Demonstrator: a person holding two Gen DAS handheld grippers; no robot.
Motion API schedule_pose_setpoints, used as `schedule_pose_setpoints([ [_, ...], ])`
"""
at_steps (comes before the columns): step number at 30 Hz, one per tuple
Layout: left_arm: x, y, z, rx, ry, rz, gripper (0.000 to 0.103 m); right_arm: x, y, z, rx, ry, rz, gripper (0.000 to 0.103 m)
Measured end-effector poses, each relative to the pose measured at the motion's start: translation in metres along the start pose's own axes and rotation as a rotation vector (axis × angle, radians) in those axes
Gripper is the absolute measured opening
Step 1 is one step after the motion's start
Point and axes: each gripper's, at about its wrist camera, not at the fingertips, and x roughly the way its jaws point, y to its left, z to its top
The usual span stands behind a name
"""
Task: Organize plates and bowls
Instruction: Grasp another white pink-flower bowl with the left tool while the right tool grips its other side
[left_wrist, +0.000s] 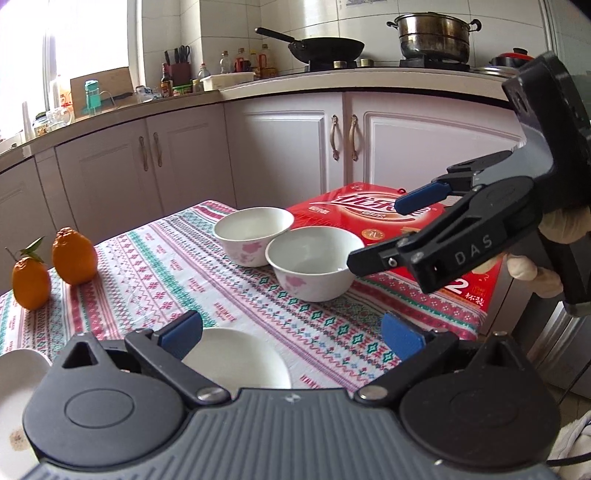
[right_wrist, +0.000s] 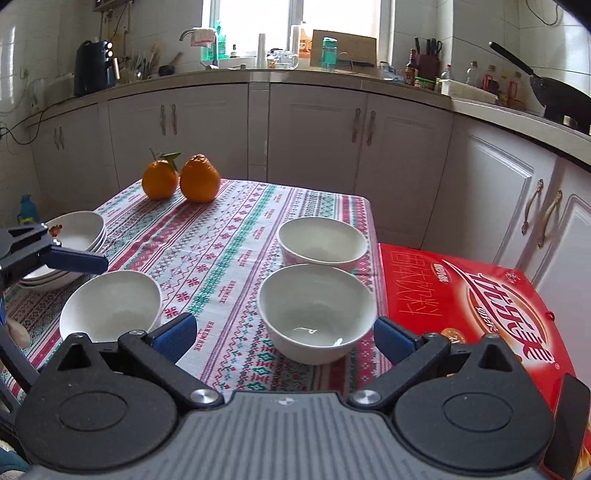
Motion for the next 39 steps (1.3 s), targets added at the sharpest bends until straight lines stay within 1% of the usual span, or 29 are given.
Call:
schedule_pose_setpoints([
  [3,0.008,-0.007,0.002,0.007,0.002,0.002,0.102,0.000,-0.009,-0.001,0.014,-0.002,-0.012,0.103],
  [8,0.022,-0.013,0.007,-0.005,-0.001,-0.008,0.102,0.005,-0.024,-0.001,0.064,0.002,0.013,0.103],
  [14,0.046,-0.022,0.015,-0.037,0.006,0.027,0.102,0.017,-0.043,0.003,0.105,0.020,0.056,0.103],
  [18,0.063,-0.028,0.019,-0.061,0.003,0.060,0.102,0.032,-0.058,0.007,0.135,0.043,0.093,0.103],
  [21,0.075,-0.032,0.022,-0.084,0.016,0.079,0.102,0.044,-0.068,0.010,0.151,0.065,0.113,0.103],
  [26,0.093,-0.038,0.023,-0.101,0.023,0.102,0.102,0.060,-0.078,0.012,0.167,0.089,0.150,0.103],
  [28,0.100,-0.039,0.023,-0.116,0.034,0.113,0.099,0.066,-0.080,0.014,0.166,0.095,0.161,0.102],
  [30,0.105,-0.039,0.022,-0.132,0.038,0.117,0.099,0.072,-0.082,0.017,0.164,0.100,0.171,0.101],
  [32,0.110,-0.039,0.023,-0.137,0.047,0.116,0.099,0.078,-0.084,0.020,0.160,0.108,0.186,0.100],
  [33,0.113,-0.041,0.023,-0.135,0.051,0.118,0.098,0.082,-0.085,0.021,0.159,0.115,0.192,0.097],
  [39,0.127,-0.039,0.023,-0.154,0.080,0.123,0.089,0.105,-0.088,0.028,0.139,0.155,0.223,0.087],
])
